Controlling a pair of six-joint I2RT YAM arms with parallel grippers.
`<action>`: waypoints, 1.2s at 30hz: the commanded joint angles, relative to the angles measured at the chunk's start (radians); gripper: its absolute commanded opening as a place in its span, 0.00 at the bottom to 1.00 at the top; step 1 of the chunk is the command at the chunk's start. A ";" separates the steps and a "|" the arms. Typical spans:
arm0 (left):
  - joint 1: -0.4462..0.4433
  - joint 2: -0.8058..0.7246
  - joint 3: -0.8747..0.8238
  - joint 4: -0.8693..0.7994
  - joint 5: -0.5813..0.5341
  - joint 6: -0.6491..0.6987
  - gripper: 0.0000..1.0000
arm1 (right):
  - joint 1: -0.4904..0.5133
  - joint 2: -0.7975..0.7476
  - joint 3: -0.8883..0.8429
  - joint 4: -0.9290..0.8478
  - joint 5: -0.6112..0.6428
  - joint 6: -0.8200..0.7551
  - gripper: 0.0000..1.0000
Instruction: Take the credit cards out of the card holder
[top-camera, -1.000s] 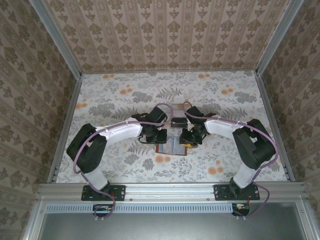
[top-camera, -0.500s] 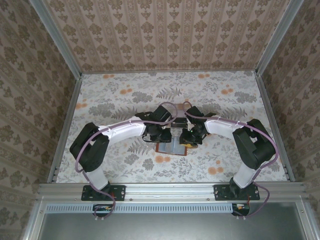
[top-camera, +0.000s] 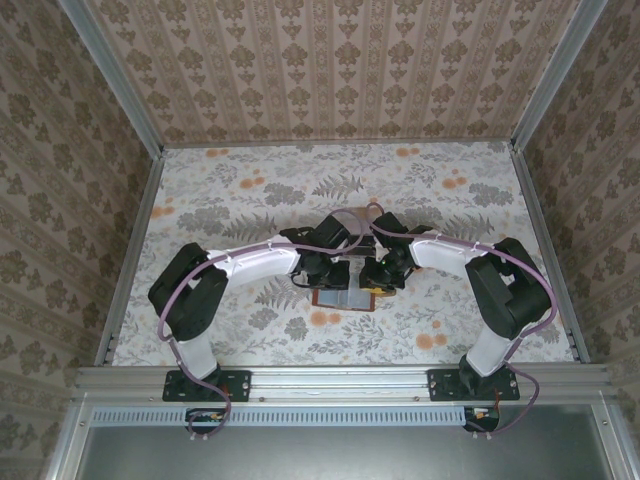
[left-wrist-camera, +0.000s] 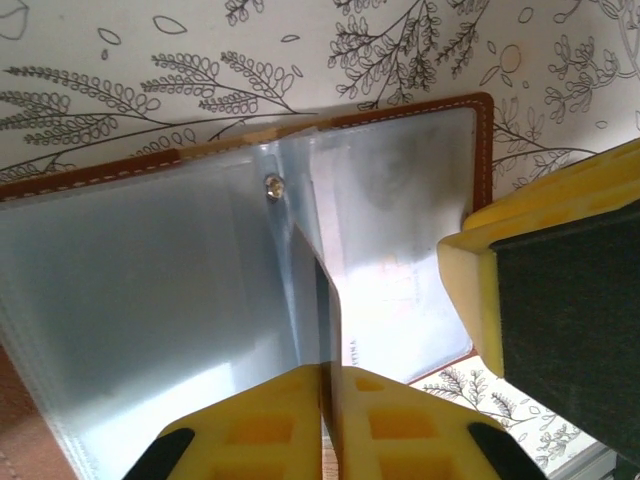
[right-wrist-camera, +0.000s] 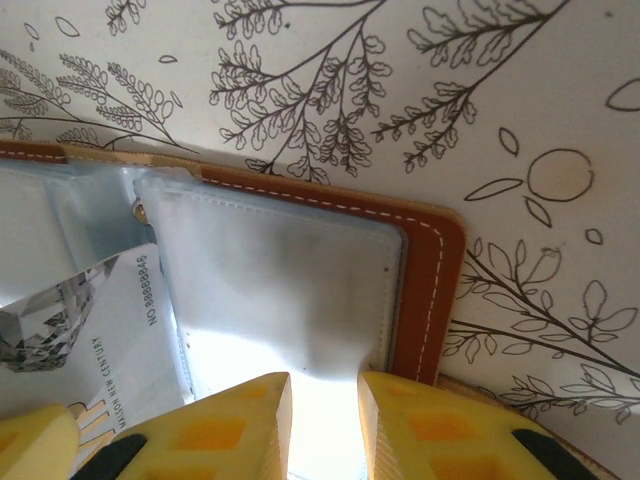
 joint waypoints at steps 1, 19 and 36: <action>-0.007 -0.005 0.019 -0.020 -0.004 -0.008 0.09 | 0.003 0.021 0.004 -0.040 0.034 -0.014 0.26; -0.004 -0.059 0.045 -0.118 -0.093 0.022 0.08 | 0.012 0.015 0.056 -0.080 0.041 -0.032 0.26; 0.029 -0.040 0.238 -0.240 -0.161 0.495 0.06 | -0.016 -0.108 0.073 -0.199 0.118 -0.072 0.26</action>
